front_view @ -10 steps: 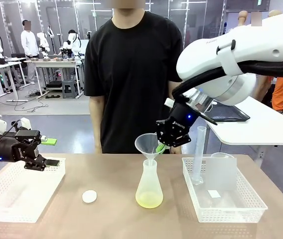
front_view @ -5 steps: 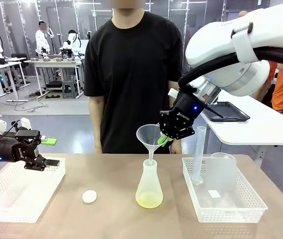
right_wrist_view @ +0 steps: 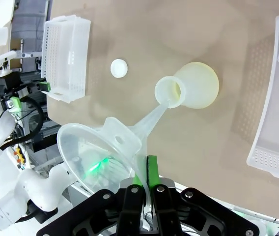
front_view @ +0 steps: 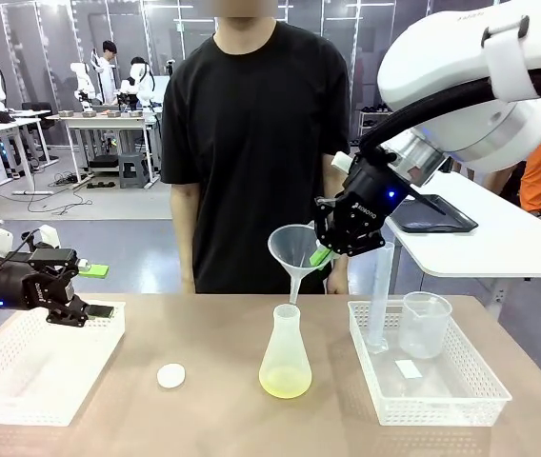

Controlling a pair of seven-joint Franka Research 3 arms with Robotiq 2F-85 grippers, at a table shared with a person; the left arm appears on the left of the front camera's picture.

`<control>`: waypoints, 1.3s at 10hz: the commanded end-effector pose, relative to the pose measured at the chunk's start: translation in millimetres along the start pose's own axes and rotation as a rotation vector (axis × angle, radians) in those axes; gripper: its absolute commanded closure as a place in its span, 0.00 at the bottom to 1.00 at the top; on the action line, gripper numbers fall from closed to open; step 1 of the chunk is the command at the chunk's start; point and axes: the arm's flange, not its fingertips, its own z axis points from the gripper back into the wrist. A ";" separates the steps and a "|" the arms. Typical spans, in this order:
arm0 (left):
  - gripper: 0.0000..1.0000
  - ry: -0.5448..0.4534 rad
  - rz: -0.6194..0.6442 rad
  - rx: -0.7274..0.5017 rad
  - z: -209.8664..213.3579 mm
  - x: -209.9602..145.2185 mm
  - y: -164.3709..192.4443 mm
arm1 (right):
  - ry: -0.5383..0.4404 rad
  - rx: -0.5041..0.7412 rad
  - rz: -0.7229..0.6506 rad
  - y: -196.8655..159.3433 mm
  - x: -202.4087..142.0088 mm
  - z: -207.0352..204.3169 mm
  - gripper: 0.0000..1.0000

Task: Prepare the solutions needed for the experiment.
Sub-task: Once the solution is in the Big flask , pick up the Plastic Funnel and place it back into the right Organizing basket.

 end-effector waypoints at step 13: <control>0.00 -0.001 -0.013 -0.005 0.1 0.6 -1.6 | 0.006 -0.021 -0.110 -186.6 28.8 28.7 1.00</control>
